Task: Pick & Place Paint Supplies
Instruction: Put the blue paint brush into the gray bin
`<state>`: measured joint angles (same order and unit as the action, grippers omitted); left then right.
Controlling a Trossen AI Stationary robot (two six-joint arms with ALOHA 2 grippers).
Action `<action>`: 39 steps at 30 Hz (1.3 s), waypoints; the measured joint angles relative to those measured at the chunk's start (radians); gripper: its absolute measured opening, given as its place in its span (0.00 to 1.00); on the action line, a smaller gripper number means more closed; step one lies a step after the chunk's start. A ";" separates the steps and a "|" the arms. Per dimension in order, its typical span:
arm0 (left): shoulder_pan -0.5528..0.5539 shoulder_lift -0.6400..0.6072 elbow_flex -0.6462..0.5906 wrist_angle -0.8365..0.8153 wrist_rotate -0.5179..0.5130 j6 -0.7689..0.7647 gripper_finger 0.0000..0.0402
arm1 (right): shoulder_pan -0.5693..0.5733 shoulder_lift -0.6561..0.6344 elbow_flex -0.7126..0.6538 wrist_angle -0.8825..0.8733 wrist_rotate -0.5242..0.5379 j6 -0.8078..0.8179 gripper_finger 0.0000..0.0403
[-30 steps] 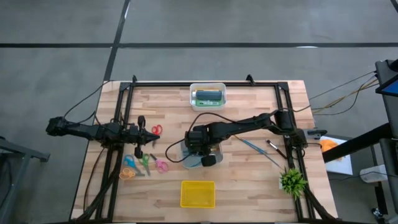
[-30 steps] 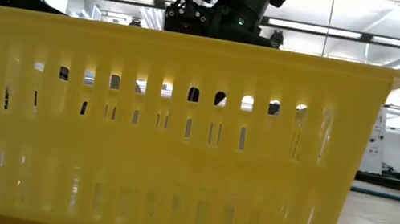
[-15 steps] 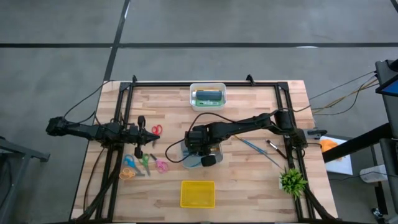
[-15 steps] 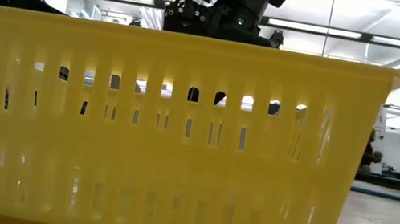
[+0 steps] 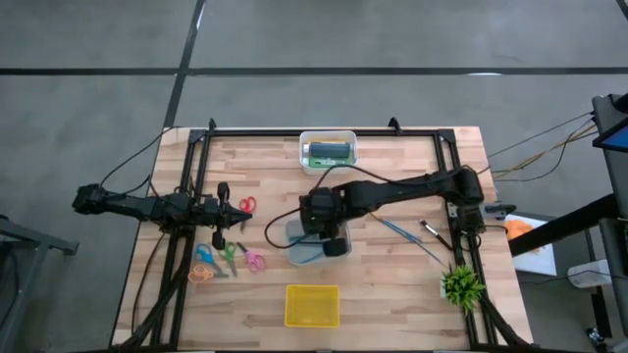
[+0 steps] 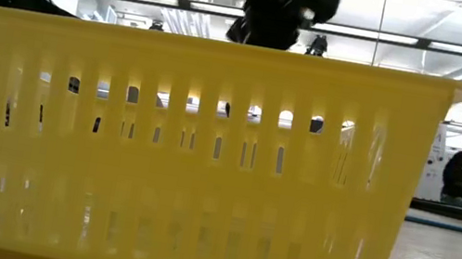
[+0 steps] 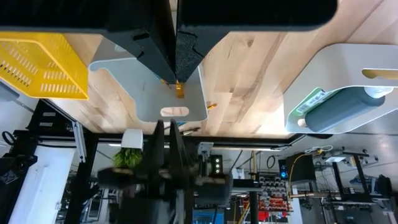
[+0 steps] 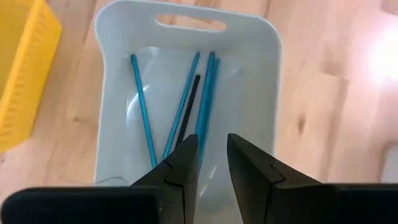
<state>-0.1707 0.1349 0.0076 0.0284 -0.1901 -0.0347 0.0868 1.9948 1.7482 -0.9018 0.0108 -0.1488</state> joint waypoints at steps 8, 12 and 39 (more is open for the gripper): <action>0.000 0.000 0.000 0.000 0.000 0.000 0.00 | 0.000 -0.152 -0.095 -0.038 0.065 0.095 0.20; 0.000 0.000 0.000 0.000 0.000 0.000 0.00 | 0.000 -0.253 -0.224 -0.008 0.098 0.166 0.20; 0.000 0.000 0.000 0.000 0.000 0.000 0.00 | 0.002 -0.660 -1.006 0.180 0.171 0.776 0.20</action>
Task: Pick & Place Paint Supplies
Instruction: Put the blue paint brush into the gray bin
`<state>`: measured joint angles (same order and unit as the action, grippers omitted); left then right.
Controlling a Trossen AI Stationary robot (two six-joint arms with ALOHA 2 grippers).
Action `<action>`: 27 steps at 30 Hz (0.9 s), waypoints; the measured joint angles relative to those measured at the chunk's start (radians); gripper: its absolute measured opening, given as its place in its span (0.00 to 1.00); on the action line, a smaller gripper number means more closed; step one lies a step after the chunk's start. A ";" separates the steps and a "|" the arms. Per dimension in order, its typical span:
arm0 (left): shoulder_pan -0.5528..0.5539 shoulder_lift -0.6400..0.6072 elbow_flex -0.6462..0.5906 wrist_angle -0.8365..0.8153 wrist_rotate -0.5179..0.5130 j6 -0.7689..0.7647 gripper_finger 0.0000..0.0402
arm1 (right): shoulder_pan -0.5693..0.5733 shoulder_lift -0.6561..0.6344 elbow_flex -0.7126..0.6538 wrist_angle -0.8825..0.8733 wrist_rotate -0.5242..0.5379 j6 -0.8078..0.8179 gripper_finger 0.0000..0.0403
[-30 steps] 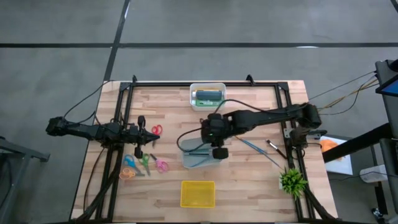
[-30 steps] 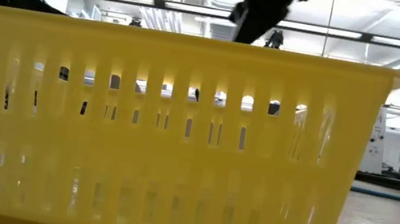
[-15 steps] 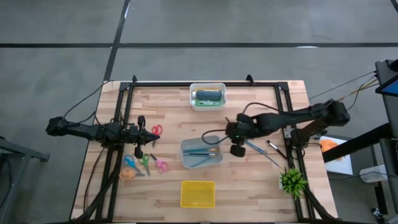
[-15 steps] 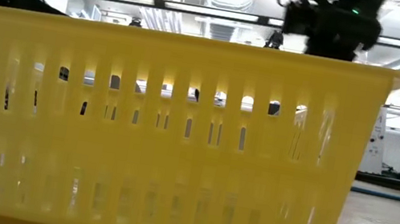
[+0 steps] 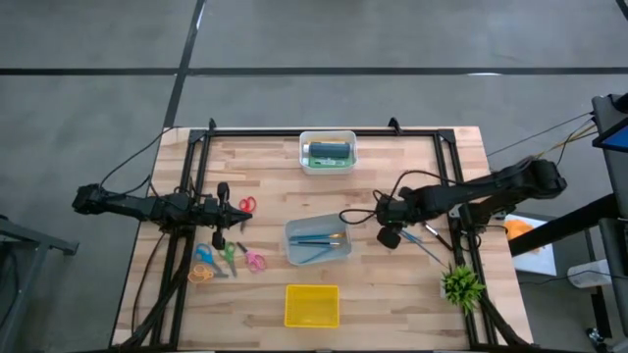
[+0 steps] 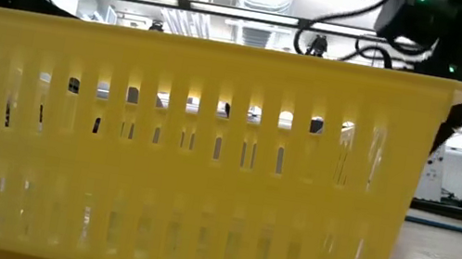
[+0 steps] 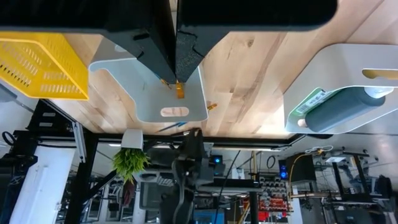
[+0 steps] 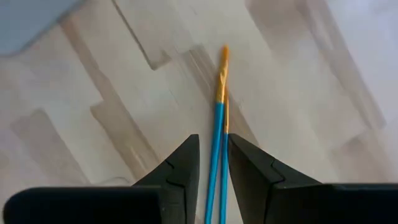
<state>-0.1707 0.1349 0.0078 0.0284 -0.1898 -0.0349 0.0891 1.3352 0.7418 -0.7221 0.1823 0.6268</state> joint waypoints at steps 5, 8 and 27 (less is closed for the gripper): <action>0.000 0.000 0.000 0.000 0.000 0.000 0.00 | 0.000 0.009 -0.045 0.000 -0.050 0.074 0.20; 0.000 0.000 0.000 0.000 0.000 0.000 0.00 | 0.000 0.009 -0.063 0.003 -0.067 0.125 0.20; 0.000 0.000 0.000 0.000 0.000 0.000 0.00 | 0.000 0.009 -0.107 0.056 -0.107 0.187 0.20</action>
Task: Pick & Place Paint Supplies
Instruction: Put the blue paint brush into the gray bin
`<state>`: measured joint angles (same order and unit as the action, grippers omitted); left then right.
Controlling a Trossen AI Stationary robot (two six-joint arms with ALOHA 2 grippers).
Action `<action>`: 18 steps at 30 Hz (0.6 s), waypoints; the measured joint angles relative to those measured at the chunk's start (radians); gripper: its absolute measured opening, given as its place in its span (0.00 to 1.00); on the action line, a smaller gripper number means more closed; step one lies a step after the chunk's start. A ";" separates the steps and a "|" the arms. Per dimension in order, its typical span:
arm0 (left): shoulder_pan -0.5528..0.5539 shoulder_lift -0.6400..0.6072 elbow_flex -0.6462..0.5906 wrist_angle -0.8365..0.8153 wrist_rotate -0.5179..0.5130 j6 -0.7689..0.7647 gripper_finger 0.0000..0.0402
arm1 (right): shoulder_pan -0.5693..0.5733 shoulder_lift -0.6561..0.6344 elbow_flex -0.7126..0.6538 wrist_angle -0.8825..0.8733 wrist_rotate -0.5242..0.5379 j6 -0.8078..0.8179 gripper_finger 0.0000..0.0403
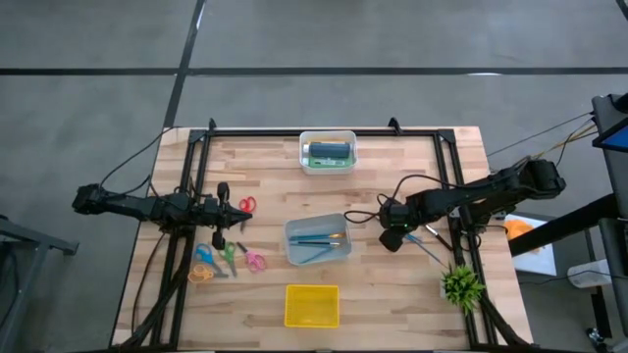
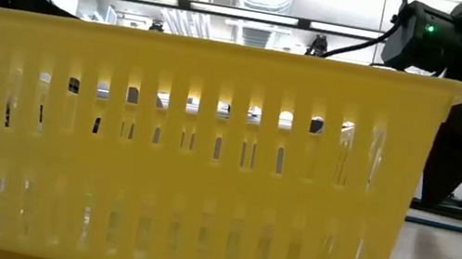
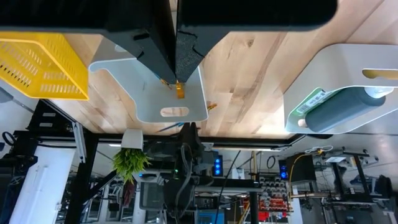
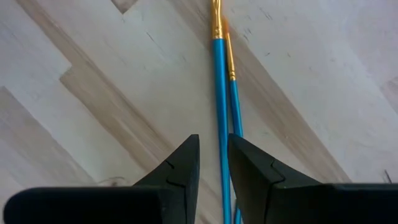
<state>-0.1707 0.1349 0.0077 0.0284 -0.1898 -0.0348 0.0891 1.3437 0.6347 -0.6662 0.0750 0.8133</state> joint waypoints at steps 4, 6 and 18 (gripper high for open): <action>0.000 0.000 0.000 0.000 0.000 0.000 0.00 | 0.000 0.000 -0.015 0.021 0.000 -0.001 0.20; 0.000 0.000 0.000 0.000 0.000 0.000 0.00 | 0.000 0.000 -0.024 0.030 0.000 -0.001 0.20; 0.000 0.000 0.000 0.000 0.000 0.000 0.00 | 0.000 -0.002 -0.095 0.124 0.006 -0.004 0.20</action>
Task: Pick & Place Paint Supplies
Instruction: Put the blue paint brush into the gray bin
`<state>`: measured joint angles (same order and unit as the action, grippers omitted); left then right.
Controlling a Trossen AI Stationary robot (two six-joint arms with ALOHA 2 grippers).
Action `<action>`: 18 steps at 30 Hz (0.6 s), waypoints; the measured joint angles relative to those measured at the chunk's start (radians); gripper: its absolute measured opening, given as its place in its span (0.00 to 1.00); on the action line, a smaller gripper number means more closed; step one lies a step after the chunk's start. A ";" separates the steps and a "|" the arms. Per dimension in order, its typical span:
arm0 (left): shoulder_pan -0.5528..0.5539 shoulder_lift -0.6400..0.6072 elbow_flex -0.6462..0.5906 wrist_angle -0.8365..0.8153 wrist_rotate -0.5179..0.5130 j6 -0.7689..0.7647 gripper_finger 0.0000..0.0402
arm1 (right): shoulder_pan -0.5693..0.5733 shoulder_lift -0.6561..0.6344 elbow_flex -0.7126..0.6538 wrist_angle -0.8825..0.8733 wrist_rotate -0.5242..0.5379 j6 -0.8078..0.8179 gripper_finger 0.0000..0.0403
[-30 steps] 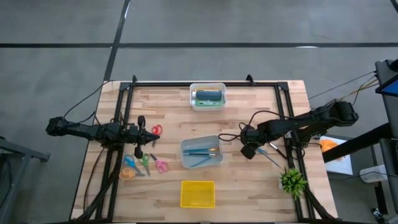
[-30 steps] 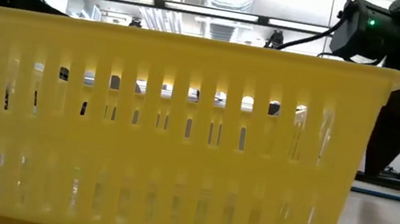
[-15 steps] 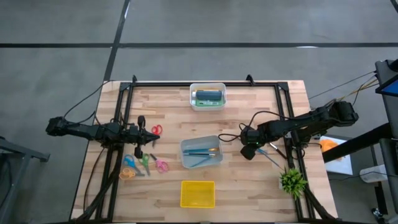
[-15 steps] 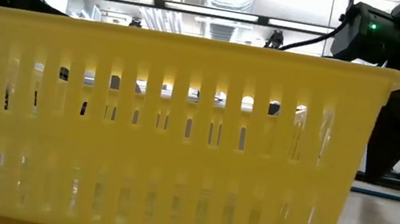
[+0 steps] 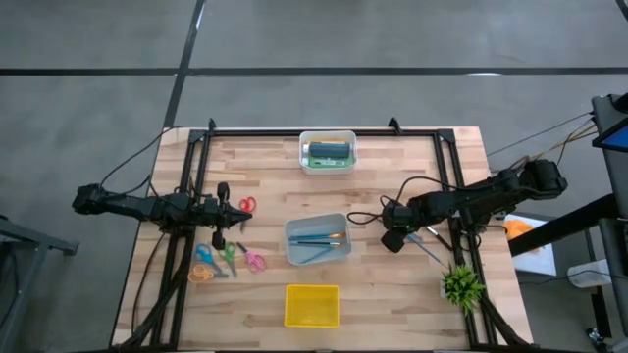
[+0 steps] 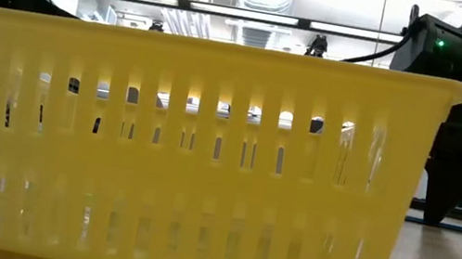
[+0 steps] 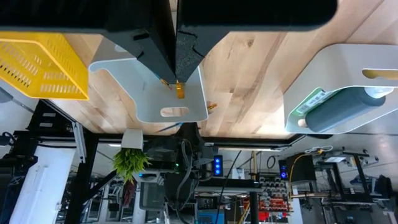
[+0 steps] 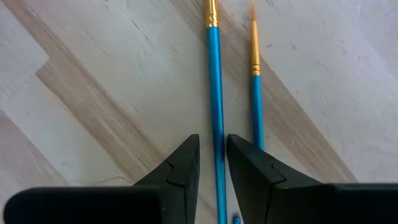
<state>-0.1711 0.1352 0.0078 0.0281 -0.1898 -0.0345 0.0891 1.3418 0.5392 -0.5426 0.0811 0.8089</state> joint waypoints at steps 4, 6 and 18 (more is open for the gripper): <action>0.000 0.000 0.000 0.000 0.000 0.000 0.00 | 0.000 0.001 0.011 -0.010 -0.002 0.000 0.20; 0.000 0.000 0.000 0.000 0.000 0.000 0.00 | 0.000 0.001 0.012 -0.009 -0.003 0.000 0.20; 0.000 0.000 0.000 0.000 0.000 0.000 0.00 | 0.000 0.002 0.012 0.004 0.019 0.003 0.20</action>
<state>-0.1711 0.1352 0.0076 0.0284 -0.1898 -0.0349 0.0891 1.3435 0.5510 -0.5387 0.1002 0.8122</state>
